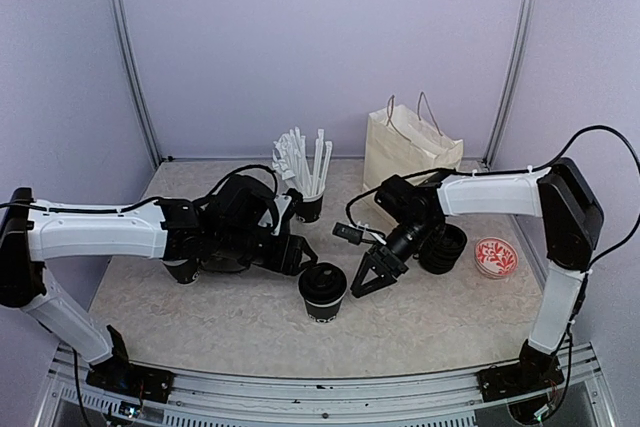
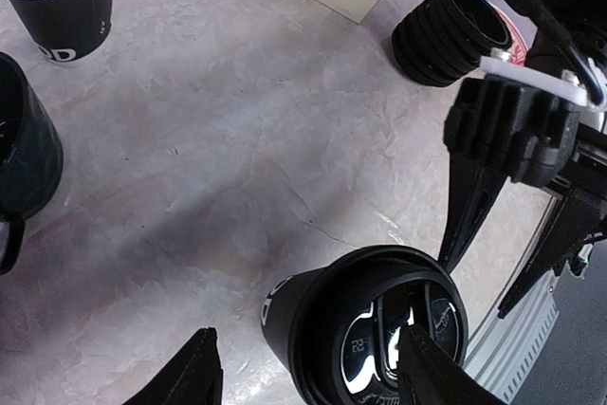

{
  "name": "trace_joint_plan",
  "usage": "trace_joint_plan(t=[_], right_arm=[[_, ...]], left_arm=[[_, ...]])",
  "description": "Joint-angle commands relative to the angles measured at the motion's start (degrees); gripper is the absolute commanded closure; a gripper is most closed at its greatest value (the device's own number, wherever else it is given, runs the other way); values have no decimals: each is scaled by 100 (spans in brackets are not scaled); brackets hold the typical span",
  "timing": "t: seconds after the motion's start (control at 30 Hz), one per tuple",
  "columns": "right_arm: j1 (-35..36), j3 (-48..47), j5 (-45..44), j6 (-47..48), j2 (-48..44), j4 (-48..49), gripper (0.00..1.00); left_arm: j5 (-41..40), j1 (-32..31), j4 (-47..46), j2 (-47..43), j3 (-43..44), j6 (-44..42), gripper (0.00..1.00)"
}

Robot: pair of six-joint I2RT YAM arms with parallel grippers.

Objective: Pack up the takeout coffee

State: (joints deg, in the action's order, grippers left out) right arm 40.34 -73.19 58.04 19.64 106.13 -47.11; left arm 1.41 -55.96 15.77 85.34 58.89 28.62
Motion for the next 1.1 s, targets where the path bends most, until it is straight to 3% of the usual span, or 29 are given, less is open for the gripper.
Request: trace_joint_plan(t=[0.0, 0.33, 0.8, 1.07], right_arm=[[-4, -303, 373, -44, 236, -286, 58], [0, -785, 623, -84, 729, -655, 54], [-8, -958, 609, -652, 1118, -484, 57], [-7, -848, -1130, -1142, 1249, -3, 64]], left_arm=[[423, -1, -420, 167, -97, 44, 41], [662, -23, -509, 445, -277, 28, 53], [719, -183, -581, 597, -490, 43, 62], [149, -500, -457, 598, -734, -19, 64]])
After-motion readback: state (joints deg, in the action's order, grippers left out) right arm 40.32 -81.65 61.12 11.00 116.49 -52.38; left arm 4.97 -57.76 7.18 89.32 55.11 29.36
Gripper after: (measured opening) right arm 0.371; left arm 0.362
